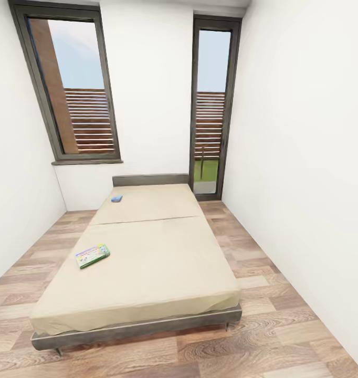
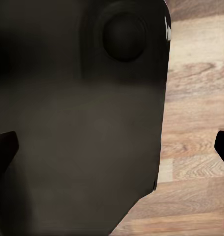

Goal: Put all the toys in the child's room - the three board games (two on the bed and one on the table), the two jigsaw puzzles on the table, and the tennis ball on the table - inside the toy box on the table in the child's room.

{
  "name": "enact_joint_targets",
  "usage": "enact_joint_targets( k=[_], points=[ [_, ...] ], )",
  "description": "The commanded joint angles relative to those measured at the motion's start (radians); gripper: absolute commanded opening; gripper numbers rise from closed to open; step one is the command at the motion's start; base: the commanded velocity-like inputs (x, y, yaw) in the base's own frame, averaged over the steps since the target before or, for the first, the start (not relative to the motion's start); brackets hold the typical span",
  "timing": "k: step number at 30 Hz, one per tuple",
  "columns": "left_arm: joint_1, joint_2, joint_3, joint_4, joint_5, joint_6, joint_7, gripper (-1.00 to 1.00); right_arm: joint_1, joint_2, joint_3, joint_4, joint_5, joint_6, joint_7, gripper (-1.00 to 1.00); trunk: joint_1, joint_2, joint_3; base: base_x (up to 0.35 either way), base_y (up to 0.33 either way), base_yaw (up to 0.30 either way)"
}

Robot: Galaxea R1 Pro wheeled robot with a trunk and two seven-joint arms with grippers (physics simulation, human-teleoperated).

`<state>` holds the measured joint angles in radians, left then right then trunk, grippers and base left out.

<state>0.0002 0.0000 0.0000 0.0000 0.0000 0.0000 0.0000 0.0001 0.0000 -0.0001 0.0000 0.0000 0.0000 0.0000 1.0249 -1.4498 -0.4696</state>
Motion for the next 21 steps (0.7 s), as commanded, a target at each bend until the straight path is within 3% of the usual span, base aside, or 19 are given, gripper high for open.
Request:
enact_joint_targets(
  k=[1, 4, 21],
  points=[
    [0.000, 0.000, 0.000, 0.000, 0.000, 0.000, 0.000, 1.00, 0.000, 0.000, 0.000, 0.000, 0.000, 0.000, 0.000, 1.00, 0.000, 0.000, 0.000, 0.000, 0.000, 0.000],
    [0.001, 0.012, 0.001, -0.014, -0.002, -0.012, -0.003, 1.00, -0.008, 0.005, 0.006, -0.015, 0.003, -0.004, 0.002, 1.00, 0.000, 0.000, 0.000, 0.000, 0.000, 0.000],
    [0.001, 0.012, 0.001, -0.014, -0.002, -0.012, -0.003, 1.00, -0.023, 0.005, 0.006, -0.018, 0.003, -0.004, 0.002, 1.00, 0.000, 0.000, 0.000, 0.000, 0.000, 0.000]
  ],
)
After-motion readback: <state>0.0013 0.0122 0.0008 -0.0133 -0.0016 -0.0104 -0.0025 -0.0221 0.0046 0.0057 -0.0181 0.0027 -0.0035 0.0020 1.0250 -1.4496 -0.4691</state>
